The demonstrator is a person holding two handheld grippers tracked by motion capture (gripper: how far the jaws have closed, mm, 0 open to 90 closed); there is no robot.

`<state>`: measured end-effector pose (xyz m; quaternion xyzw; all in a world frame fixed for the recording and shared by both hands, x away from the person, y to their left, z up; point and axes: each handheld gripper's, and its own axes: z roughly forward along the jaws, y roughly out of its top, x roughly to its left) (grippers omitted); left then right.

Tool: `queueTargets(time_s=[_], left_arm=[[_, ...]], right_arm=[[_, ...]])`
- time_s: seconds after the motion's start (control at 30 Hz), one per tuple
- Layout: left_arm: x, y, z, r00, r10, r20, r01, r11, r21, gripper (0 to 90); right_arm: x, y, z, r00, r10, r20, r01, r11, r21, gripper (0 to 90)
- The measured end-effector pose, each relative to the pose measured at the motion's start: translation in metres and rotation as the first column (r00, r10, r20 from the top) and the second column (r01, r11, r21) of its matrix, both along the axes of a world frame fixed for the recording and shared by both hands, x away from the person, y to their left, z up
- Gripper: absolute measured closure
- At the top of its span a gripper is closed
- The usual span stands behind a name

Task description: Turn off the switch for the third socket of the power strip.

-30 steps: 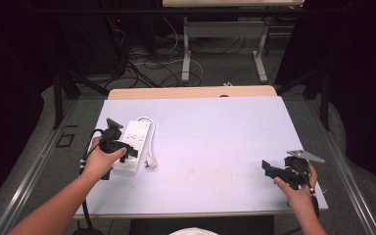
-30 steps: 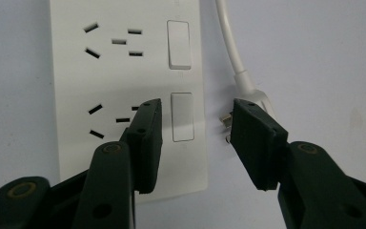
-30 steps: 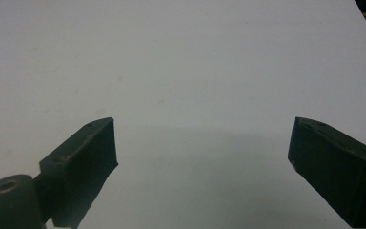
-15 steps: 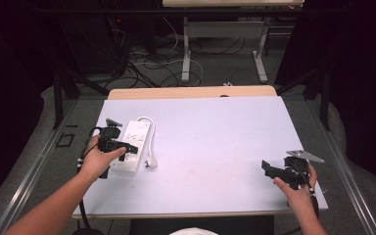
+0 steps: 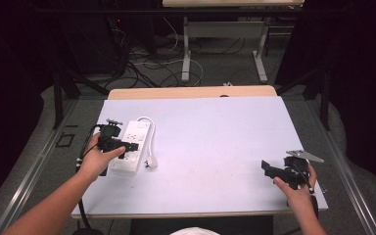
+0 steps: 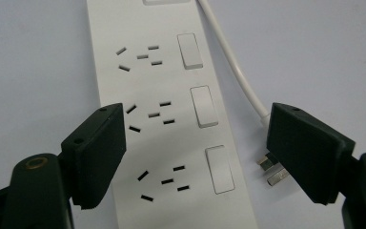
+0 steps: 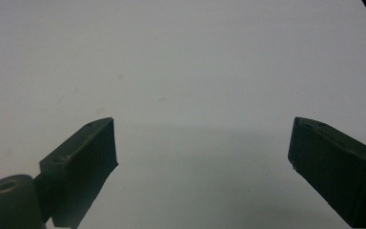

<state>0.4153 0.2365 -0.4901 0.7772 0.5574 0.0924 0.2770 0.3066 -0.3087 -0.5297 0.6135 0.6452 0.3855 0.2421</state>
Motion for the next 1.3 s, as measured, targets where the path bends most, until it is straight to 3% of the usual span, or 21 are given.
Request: queueTargets(time_s=[0.03,0.07,0.17,0.27,0.37,0.4,0.73,0.97,1.2,1.3], left_arm=[[0.001,0.001,0.001,1.0000,-0.004,-0.001,0.004,1.0000,-0.005,20.8],[0.001,0.001,0.002,1.0000,-0.005,0.002,0.005,0.9999,-0.011,20.8],[0.002,0.001,0.001,0.9990,-0.009,0.044,0.009,0.9998,-0.019,18.1],[0.000,-0.002,-0.001,0.9983,-0.024,0.054,0.025,0.9995,-0.021,13.2],[-0.001,-0.004,-0.003,0.9959,-0.057,0.071,0.059,0.9980,-0.022,1.5],[-0.002,-0.005,-0.003,0.9959,-0.056,0.072,0.058,0.9978,-0.031,0.1],[-0.010,-0.003,0.003,0.9859,-0.073,0.151,0.087,0.9924,-0.087,0.0],[-0.016,0.001,0.013,0.9849,-0.072,0.157,0.092,0.9883,-0.122,0.0],[-0.026,-0.004,0.011,0.9789,-0.082,0.187,0.106,0.9871,-0.120,0.0],[-0.031,-0.005,0.012,0.9729,-0.097,0.210,0.122,0.9865,-0.109,0.0]], right_arm=[[0.001,0.001,-0.001,0.9998,-0.010,0.017,0.010,1.000,0.004,8.4],[0.001,0.001,0.000,1.0000,0.001,-0.006,-0.001,1.000,0.007,8.4],[0.002,0.000,-0.001,1.0000,0.006,-0.005,-0.006,1.000,0.004,8.5],[0.003,0.000,-0.002,0.9999,0.006,-0.010,-0.006,1.000,0.006,8.6],[0.004,0.001,-0.002,1.0000,0.001,0.002,-0.001,1.000,0.001,8.6],[0.004,0.001,-0.001,0.9998,0.012,-0.015,-0.012,1.000,0.001,8.6],[0.006,0.004,-0.001,0.9998,0.019,-0.001,-0.019,1.000,-0.002,8.6],[0.008,0.007,0.000,0.9998,0.021,0.002,-0.021,1.000,-0.003,8.6],[0.008,0.006,-0.001,0.9996,0.027,-0.002,-0.027,1.000,0.001,8.6],[0.007,0.007,0.000,0.9998,0.017,0.005,-0.017,1.000,0.001,8.6]])
